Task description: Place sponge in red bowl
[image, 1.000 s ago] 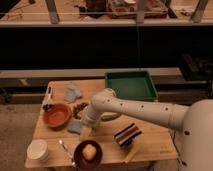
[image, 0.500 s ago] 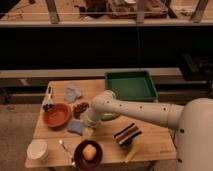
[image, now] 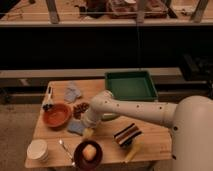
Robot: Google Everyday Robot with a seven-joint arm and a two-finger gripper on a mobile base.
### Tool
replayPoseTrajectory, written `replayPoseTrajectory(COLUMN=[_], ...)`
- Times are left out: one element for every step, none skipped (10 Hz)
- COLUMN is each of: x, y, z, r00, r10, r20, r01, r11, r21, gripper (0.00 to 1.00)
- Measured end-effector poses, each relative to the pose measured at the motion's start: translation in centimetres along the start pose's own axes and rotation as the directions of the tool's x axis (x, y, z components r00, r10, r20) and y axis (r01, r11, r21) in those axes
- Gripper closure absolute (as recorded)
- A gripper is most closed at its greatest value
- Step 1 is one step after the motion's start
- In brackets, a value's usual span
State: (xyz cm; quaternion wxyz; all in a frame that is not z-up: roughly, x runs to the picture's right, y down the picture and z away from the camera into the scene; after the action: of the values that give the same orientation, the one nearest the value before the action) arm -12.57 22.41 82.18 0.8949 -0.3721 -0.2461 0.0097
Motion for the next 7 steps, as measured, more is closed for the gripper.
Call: replayPoseTrajectory(x=[0.29,0.45,0.47,0.52,0.6,0.72,0.8], y=[-0.16,-0.34,-0.49,-0.69,-0.85,-0.92,-0.93], z=[0.07,0.23,0.39,0.45,0.47,0.47,0.43], r00=[1.0,0.999,0.998,0.998,0.997,0.995,0.994], r10=[0.011,0.027,0.039,0.051,0.063,0.071,0.077], r20=[-0.012,-0.029,-0.04,-0.047,-0.054,-0.064,-0.078], r01=[-0.011,-0.028,-0.039,-0.051,-0.064,-0.072,-0.078], r11=[1.0,1.0,0.999,0.999,0.998,0.997,0.997], r21=[-0.002,-0.006,-0.007,-0.005,-0.005,-0.007,-0.011], gripper=[0.56,0.67,0.74,0.85,0.93,0.94,0.94])
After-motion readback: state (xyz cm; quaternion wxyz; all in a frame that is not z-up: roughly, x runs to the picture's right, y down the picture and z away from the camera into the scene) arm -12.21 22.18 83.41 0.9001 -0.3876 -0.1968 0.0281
